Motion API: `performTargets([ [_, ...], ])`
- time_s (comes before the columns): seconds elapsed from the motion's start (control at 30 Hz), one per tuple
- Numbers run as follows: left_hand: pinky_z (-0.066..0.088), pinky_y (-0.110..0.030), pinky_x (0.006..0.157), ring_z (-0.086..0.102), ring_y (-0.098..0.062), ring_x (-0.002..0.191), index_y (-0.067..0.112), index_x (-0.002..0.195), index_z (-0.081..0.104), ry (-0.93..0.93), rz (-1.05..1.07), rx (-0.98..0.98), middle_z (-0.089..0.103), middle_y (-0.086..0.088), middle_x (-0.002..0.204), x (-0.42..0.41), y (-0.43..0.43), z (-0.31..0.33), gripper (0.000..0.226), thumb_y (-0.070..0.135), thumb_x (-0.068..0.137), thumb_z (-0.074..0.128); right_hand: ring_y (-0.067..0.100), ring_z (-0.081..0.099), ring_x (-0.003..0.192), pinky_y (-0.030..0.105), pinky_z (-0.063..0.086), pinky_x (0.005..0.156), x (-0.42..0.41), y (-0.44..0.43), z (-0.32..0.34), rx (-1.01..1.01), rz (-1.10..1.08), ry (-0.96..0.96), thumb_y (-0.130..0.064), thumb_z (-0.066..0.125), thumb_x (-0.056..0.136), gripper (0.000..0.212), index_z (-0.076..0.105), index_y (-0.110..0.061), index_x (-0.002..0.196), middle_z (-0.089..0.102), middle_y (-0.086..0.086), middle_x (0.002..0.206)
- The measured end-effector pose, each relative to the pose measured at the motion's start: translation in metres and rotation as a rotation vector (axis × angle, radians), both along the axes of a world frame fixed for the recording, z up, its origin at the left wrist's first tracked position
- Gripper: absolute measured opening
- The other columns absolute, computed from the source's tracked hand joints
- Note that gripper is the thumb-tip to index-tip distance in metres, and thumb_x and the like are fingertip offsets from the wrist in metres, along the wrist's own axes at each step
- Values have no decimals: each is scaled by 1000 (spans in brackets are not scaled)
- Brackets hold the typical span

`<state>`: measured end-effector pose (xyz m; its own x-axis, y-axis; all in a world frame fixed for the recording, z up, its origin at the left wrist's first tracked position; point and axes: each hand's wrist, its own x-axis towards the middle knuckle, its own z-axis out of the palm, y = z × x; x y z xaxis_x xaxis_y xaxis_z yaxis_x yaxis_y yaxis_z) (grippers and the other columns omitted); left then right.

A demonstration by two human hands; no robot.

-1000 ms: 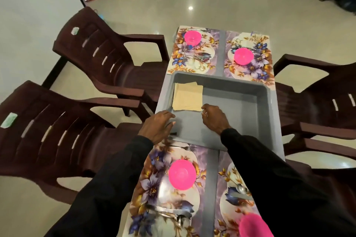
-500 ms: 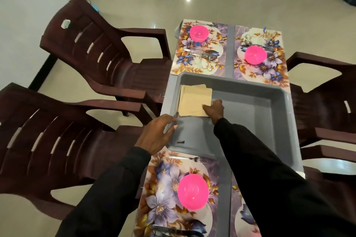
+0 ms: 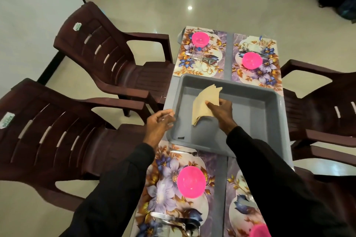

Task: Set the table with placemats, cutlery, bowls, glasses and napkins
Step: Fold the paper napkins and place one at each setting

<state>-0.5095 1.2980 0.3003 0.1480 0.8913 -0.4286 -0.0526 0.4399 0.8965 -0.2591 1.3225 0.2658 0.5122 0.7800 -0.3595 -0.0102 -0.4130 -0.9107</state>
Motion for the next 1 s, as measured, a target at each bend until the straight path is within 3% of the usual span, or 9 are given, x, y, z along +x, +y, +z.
performTargets([
  [0.13,55,-37,97,63,-29,120,5,126,59,-307,82,-306,62,-15,127,34,-26,19,35,25,98,67,21,74,90,35,59,78,12,-59,66,89,125,151,-17,79,87,22,73,-7,106,77,8,103],
  [0.27,59,-42,85,71,-23,86,7,112,59,-563,-9,-486,69,-10,95,61,-62,45,44,47,96,67,19,72,83,30,60,73,21,-120,115,146,212,270,-10,74,89,15,73,-4,103,77,10,99],
  [0.37,51,-55,105,61,-34,129,8,141,55,-814,-15,-473,64,-18,138,73,-102,67,48,37,103,58,17,71,83,29,58,73,28,-168,135,176,263,230,-10,73,89,11,73,-4,99,77,10,97],
  [0.47,50,-50,105,58,-33,132,5,144,53,-761,-37,-391,62,-20,141,80,-139,77,43,15,103,57,17,68,83,29,53,71,40,-208,141,139,309,103,-13,72,92,9,71,-7,97,75,8,92],
  [0.53,51,-48,105,57,-35,133,1,143,53,-632,-39,-319,60,-22,142,82,-162,75,45,4,99,59,21,67,84,31,53,70,45,-232,143,82,318,78,-20,73,92,22,69,-1,103,75,14,95],
  [0.67,60,-44,92,61,-38,127,-1,139,57,-447,-27,-286,67,-19,133,75,-203,80,43,3,97,64,23,73,82,35,54,68,41,-271,144,43,306,0,-32,83,82,35,72,-2,97,78,11,91],
  [0.8,62,-45,84,70,-32,115,3,136,59,-544,-26,-376,69,-18,130,64,-244,90,39,12,98,64,21,75,79,33,59,70,29,-304,145,75,253,2,-20,78,87,8,73,-14,85,78,1,83],
  [0.93,60,-48,92,71,-32,111,6,130,61,-671,-9,-469,71,-18,127,52,-270,90,33,15,98,62,19,73,80,30,56,69,22,-328,143,77,245,-3,-18,74,91,5,73,-19,87,77,-3,84],
  [1.0,63,-48,85,73,-32,106,7,127,63,-681,-41,-489,72,-18,123,46,-280,89,28,14,100,60,19,73,84,33,56,74,21,-340,141,52,273,-34,-19,72,93,2,74,-17,93,77,-2,89],
])
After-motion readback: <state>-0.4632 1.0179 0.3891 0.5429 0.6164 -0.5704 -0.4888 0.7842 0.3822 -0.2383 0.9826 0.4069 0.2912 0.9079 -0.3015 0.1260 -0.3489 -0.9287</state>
